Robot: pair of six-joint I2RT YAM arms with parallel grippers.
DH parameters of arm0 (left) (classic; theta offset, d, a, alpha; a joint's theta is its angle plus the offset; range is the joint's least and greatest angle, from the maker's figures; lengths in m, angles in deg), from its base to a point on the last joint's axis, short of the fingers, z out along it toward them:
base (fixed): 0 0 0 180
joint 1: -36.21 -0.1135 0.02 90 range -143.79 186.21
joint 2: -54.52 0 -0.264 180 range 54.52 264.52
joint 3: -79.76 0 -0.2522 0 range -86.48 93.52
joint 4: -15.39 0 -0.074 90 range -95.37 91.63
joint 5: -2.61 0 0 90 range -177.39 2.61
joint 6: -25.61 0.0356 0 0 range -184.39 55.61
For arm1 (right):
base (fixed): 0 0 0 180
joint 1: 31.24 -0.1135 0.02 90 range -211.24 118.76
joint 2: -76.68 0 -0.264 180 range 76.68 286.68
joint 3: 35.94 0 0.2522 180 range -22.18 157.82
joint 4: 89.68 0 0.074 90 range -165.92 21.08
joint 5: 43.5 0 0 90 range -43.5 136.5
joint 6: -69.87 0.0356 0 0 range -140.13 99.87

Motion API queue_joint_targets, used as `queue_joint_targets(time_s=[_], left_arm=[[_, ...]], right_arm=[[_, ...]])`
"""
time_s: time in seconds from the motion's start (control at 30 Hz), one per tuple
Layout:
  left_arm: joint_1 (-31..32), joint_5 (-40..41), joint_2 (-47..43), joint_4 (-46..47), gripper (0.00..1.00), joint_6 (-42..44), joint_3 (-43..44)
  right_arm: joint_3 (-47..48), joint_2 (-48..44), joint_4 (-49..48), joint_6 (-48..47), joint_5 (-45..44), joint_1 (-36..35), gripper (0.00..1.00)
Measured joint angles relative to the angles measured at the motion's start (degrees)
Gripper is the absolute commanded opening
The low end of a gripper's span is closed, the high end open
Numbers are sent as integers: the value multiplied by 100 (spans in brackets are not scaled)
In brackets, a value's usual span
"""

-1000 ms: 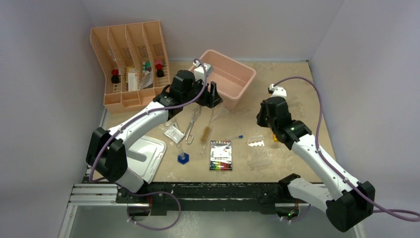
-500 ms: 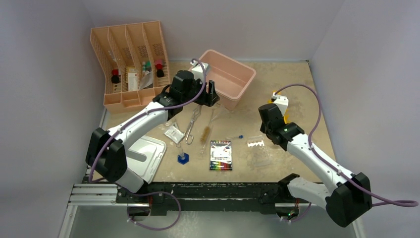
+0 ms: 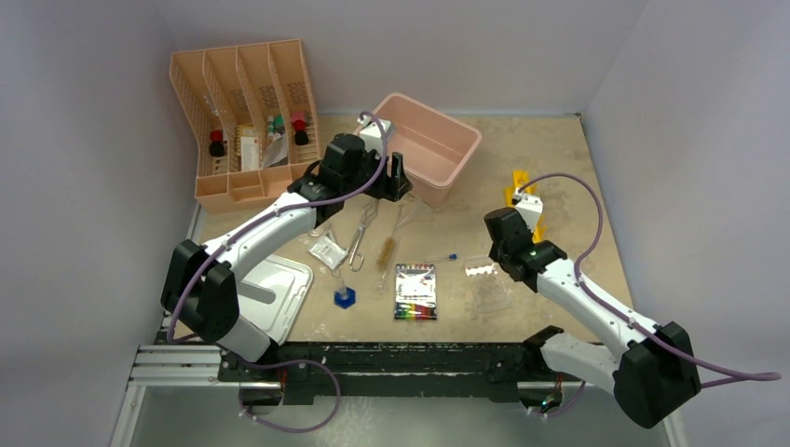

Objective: Organize the chemistry lab equipment

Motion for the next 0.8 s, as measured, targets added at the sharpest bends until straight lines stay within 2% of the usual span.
queue_joint_targets(time_s=[0.8], left_arm=[[0, -13, -96, 44, 63, -140, -284]], right_arm=[[-205, -249, -656, -9, -282, -4, 15]])
